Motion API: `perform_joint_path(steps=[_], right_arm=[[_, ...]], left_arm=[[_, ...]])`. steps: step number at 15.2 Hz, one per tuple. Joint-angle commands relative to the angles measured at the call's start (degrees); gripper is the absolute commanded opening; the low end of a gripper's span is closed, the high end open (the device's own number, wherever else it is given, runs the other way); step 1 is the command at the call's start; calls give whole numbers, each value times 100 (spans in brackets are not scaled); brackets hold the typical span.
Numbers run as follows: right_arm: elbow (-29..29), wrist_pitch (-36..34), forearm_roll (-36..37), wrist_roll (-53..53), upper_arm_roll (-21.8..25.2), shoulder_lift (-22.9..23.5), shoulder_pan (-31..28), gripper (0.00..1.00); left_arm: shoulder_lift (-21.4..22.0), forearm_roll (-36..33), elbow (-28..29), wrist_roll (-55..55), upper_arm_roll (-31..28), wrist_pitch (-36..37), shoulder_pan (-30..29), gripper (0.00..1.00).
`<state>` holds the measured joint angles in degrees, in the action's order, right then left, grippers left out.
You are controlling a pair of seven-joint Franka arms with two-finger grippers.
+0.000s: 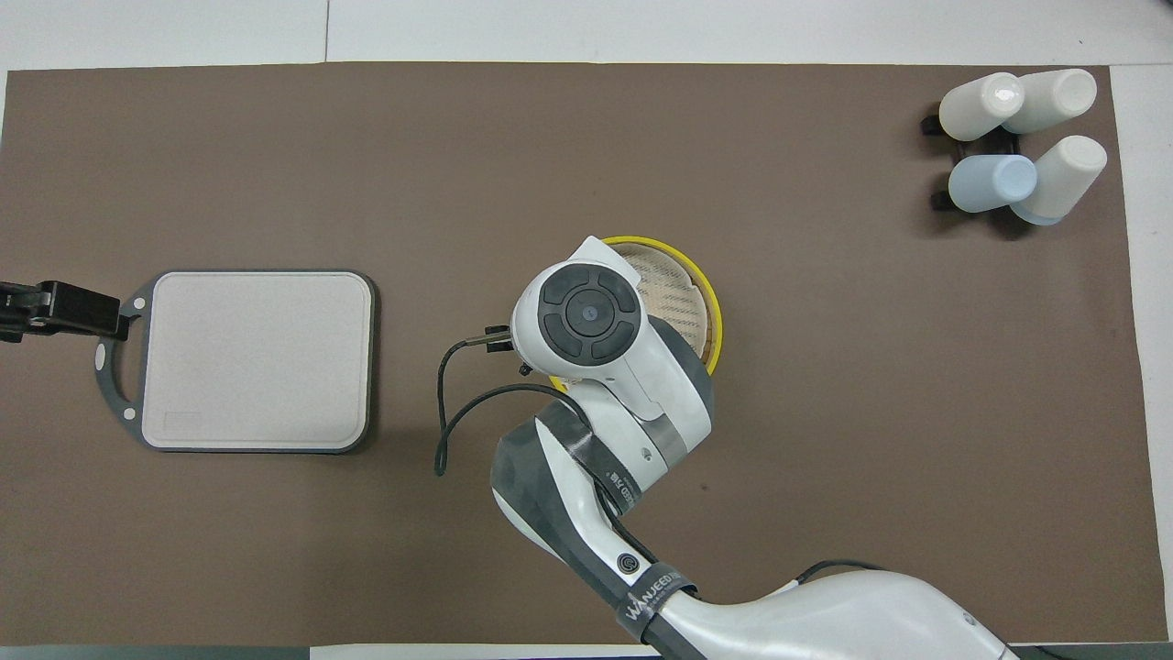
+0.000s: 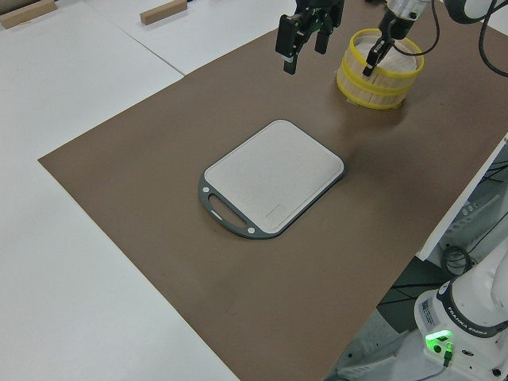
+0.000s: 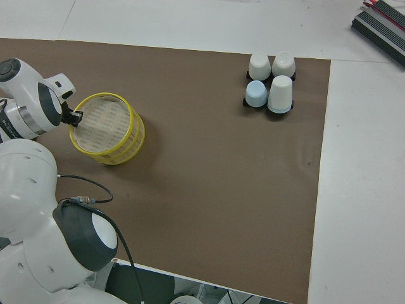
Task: Place bun in steamer
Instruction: 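Lower the lid onto the steamer with the right gripper and release it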
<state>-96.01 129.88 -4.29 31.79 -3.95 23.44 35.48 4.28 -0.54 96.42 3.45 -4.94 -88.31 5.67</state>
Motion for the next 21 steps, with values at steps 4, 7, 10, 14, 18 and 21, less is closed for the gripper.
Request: perform_joint_path(steps=[4,7,10,14,18,21], right_arm=[[-120,679,-46,-33,-18,135,-67,59],[-76,592,-29,-15,-9,126,-15,100],[370,-21,51,3,8,135,-23,100],[1023,-1680,94,-24,175,-162,-575,100],[883,-4237,112,-522,193,-1198,-1455,100],[322,-4480,191,-1191,184,-2068,-2096,100]], left_arm=[[55,71,17,24,-7,42,30,100],[64,80,26,68,2,33,-5,100],[73,80,34,85,2,42,-14,100],[73,151,34,85,11,33,-5,100],[73,151,43,85,11,15,4,100],[73,151,35,77,20,-20,30,100]])
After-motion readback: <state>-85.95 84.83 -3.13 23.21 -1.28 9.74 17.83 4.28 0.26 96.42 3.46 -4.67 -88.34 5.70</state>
